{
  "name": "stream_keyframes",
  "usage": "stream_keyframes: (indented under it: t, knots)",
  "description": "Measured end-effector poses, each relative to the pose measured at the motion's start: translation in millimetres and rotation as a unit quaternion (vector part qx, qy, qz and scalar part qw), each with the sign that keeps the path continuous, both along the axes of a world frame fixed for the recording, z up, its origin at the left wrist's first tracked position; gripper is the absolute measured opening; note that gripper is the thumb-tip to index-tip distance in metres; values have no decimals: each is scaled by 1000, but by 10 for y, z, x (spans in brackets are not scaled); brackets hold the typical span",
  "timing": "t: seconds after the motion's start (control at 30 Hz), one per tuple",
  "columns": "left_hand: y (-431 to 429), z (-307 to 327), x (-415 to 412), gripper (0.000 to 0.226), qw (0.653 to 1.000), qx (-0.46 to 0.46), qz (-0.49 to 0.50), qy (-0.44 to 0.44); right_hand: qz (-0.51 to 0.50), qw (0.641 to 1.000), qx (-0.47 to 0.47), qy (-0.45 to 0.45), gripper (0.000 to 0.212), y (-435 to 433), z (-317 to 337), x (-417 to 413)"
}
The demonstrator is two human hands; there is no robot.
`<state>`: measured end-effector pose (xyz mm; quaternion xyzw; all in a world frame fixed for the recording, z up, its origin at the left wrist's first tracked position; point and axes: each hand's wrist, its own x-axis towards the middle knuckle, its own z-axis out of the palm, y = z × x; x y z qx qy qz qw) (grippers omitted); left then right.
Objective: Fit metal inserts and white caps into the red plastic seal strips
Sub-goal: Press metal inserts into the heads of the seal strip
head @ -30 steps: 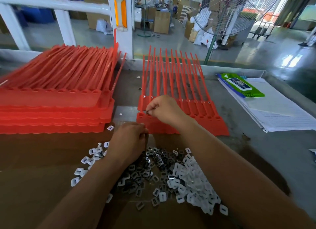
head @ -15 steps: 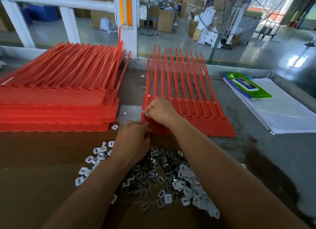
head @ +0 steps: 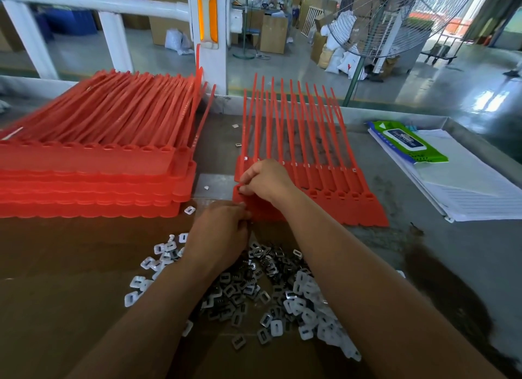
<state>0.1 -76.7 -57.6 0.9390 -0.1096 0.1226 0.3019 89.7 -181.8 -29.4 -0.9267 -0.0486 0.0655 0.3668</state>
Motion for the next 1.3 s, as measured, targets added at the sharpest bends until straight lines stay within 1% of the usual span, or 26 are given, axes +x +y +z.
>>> stream_keyframes:
  t: [0.03, 0.13, 0.23, 0.4, 0.53, 0.67, 0.73, 0.83, 0.97, 1.17, 1.3]
  knots:
    - [1, 1, -2, 25, 1000, -2, 2, 2, 3, 1000, 12, 3, 18, -23, 12, -10]
    - [1, 8, -7, 22, 1000, -7, -3, -1, 0, 994, 99, 37, 16, -144, 78, -87]
    - [1, 1, 1, 20, 1000, -4, -2, 1, 13, 992, 122, 35, 7, -331, 144, -200]
    - [7, -32, 23, 25, 1000, -5, 9, 14, 38, 996, 69, 32, 10, -656, 246, -466]
    - [2, -36, 37, 27, 1000, 5, 7, 13, 52, 997, 50, 37, 11, -867, 273, -705]
    - [0, -43, 43, 27, 1000, 7, 15, 13, 89, 993, -77, 28, 11, -948, 257, -843]
    - [0, -45, 44, 27, 1000, 9, 15, 16, 107, 989, -99, 33, 9, -939, 226, -882]
    - [-3, -39, 50, 27, 1000, 10, 15, 18, 127, 986, -104, 39, 7, -898, 176, -926]
    - [0, -38, 50, 27, 1000, 12, 15, 17, 131, 986, -98, 41, 17, -837, 148, -953]
    - [4, -35, 49, 27, 1000, 8, 13, 16, 137, 983, -111, 43, 17, -807, 159, -966]
    - [11, -30, 48, 28, 1000, 12, 10, 19, 121, 989, -80, 37, 21, -823, 179, -970]
